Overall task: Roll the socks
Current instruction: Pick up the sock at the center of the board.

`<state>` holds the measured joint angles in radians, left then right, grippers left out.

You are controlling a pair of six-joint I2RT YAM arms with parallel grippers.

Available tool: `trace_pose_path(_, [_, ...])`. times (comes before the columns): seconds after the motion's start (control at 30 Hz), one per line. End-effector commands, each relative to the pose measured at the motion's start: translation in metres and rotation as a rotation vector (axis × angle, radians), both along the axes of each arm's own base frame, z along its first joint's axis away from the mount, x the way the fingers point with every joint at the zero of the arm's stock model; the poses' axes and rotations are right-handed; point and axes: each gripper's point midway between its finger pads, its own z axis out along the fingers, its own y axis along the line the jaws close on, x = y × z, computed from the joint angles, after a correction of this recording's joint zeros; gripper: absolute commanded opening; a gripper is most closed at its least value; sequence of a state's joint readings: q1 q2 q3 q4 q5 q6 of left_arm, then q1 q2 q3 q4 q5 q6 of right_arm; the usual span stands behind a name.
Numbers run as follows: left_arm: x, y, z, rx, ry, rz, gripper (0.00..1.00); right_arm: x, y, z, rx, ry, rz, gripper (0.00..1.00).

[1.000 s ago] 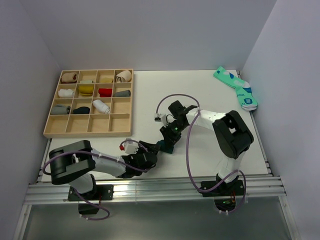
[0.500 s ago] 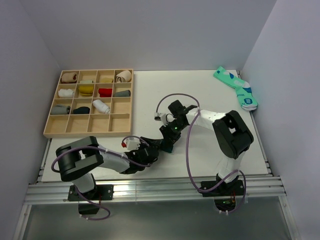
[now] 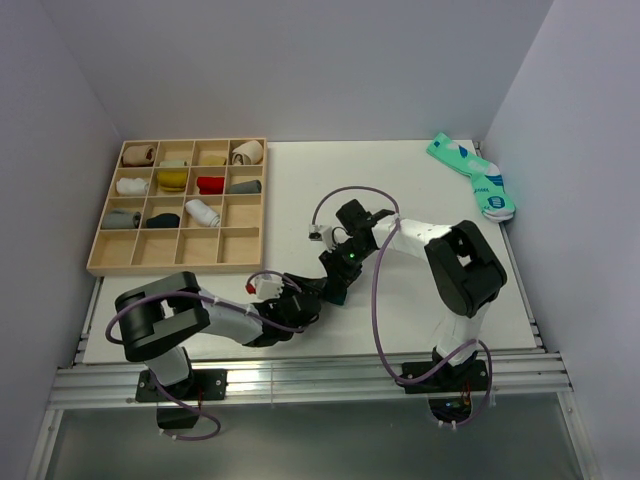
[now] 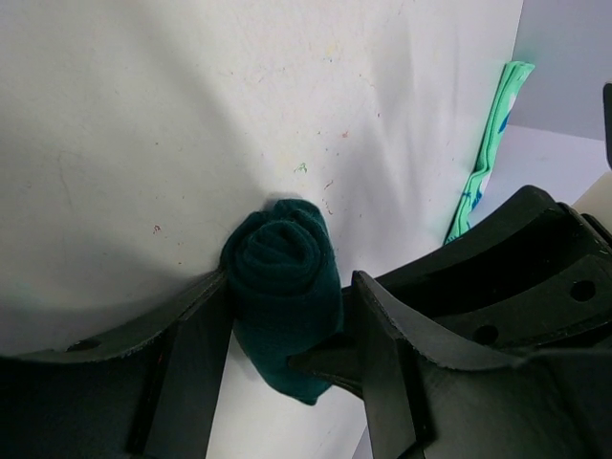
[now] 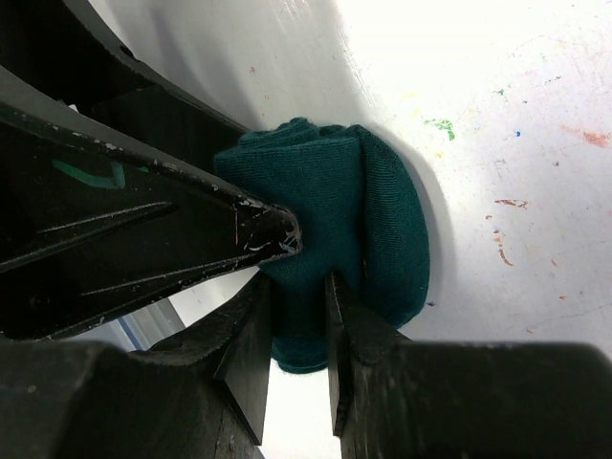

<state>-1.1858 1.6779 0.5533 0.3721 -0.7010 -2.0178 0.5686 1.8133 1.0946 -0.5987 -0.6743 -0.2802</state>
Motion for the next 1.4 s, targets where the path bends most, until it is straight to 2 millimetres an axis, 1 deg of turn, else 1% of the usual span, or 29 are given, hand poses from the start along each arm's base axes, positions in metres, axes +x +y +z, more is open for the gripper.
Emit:
trace_pose_path(0.0, [-0.034, 0.003, -0.044, -0.018, 0.242, -0.005, 0.59, 0.015, 0.008, -0.006, 0.000, -0.061, 0.011, 0.04])
trace_pose_path(0.17, [-0.039, 0.003, -0.053, -0.030, 0.267, -0.013, 0.59, 0.015, 0.009, -0.006, 0.009, -0.057, 0.010, 0.05])
trace_pose_path(0.27, [-0.040, -0.005, -0.053, -0.036, 0.271, -0.038, 0.59, 0.016, 0.009, -0.004, 0.011, -0.066, 0.010, 0.05])
trace_pose_path(0.3, [-0.039, -0.009, -0.051, -0.029, 0.267, -0.053, 0.60, 0.016, 0.010, -0.002, 0.018, -0.069, 0.012, 0.05])
trace_pose_path(0.37, [-0.041, -0.012, -0.053, -0.026, 0.278, -0.065, 0.60, 0.014, 0.011, 0.001, 0.030, -0.059, 0.021, 0.05])
trace_pose_path(0.47, [-0.042, -0.012, -0.057, -0.063, 0.283, -0.064, 0.59, 0.010, 0.016, 0.008, 0.065, -0.043, 0.039, 0.05])
trace_pose_path(0.53, [-0.044, -0.010, -0.062, -0.057, 0.293, -0.061, 0.59, 0.010, 0.020, 0.014, 0.085, -0.041, 0.044, 0.05])
trace_pose_path(0.6, [-0.045, -0.011, -0.063, -0.064, 0.295, -0.063, 0.59, 0.009, 0.022, 0.019, 0.103, -0.038, 0.052, 0.04])
trace_pose_path(0.73, [-0.044, -0.011, -0.062, -0.077, 0.289, -0.058, 0.58, 0.002, 0.029, 0.031, 0.167, -0.004, 0.077, 0.05])
trace_pose_path(0.83, [-0.043, -0.009, -0.060, -0.076, 0.286, -0.054, 0.57, -0.005, 0.031, 0.037, 0.199, 0.019, 0.098, 0.05])
trace_pose_path(1.13, [-0.042, -0.011, -0.057, -0.091, 0.278, -0.063, 0.57, -0.012, 0.035, 0.053, 0.279, 0.001, 0.141, 0.05])
trace_pose_path(1.3, [-0.041, -0.012, -0.056, -0.088, 0.277, -0.073, 0.54, -0.015, 0.035, 0.060, 0.310, -0.017, 0.162, 0.05])
trace_pose_path(1.37, [-0.041, -0.013, -0.057, -0.086, 0.278, -0.077, 0.49, -0.017, 0.034, 0.059, 0.311, -0.016, 0.166, 0.05])
